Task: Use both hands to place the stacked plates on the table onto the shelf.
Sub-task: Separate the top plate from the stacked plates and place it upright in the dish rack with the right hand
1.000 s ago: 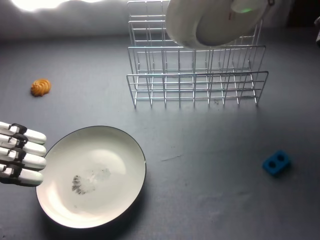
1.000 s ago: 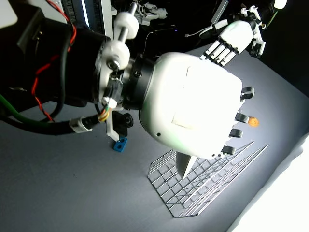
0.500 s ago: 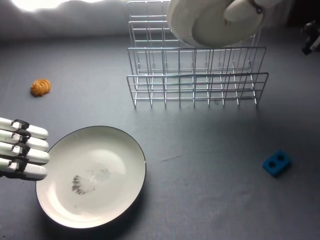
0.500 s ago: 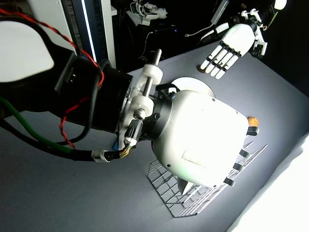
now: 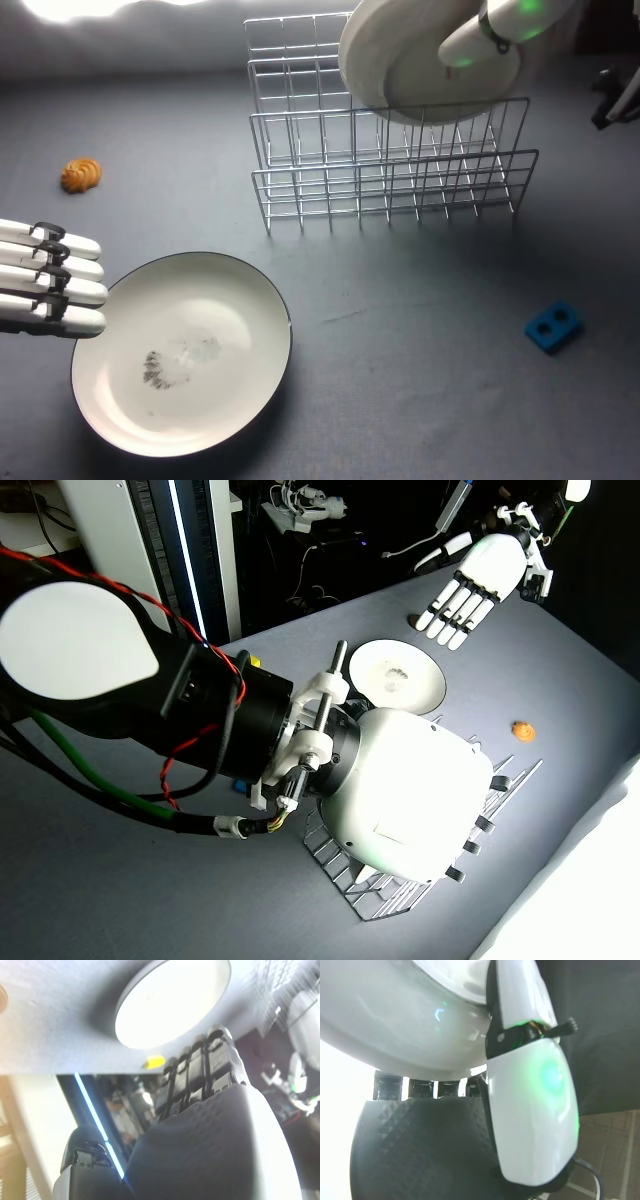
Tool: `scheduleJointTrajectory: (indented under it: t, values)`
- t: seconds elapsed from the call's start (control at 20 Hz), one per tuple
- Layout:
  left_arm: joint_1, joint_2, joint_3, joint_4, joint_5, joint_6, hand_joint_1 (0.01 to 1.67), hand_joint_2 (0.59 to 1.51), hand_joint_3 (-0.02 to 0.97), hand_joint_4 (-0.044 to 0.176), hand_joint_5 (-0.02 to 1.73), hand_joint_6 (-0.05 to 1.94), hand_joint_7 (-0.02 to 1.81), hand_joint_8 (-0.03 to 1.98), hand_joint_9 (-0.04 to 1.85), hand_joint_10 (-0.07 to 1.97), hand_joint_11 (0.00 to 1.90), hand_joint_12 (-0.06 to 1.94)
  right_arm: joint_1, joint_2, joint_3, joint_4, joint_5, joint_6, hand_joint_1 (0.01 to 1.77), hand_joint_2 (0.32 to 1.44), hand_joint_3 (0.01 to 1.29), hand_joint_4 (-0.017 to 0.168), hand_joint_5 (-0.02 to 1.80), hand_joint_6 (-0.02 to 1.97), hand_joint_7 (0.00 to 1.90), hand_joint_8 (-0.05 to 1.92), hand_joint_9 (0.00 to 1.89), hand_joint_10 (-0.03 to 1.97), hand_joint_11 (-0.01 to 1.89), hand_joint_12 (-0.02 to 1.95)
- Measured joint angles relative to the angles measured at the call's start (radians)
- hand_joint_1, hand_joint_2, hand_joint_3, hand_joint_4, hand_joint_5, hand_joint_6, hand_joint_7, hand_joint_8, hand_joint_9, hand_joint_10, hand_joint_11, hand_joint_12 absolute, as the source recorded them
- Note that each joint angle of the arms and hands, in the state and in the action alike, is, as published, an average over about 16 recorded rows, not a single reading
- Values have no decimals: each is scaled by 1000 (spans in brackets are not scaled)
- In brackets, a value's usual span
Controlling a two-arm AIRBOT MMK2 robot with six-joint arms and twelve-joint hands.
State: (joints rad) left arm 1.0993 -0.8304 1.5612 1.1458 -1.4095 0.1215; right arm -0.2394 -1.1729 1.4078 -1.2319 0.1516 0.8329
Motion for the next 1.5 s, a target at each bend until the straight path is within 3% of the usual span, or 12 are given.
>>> scheduleJointTrajectory:
  t: [0.6,1.15,1.5]
  values:
    - [-56,-15,14,-8,-90,0,16,1087,14,5,22,16,13,-13,21,4,13,5,-51,-48,44,4,4,-22,1355,985,12,-8,949,873,1068,757,1050,973,882,1147]
    - [-205,-31,58,94,-92,8,15,1090,14,5,22,15,12,-13,21,4,14,6,-76,-64,63,15,20,-43,1353,1003,13,-8,891,976,1031,795,1018,979,886,1178]
    - [-274,-38,75,159,-91,10,15,1086,14,5,22,15,12,-13,21,5,14,5,-78,-64,63,16,26,-50,1237,1048,14,-6,824,655,965,585,912,834,786,1279]
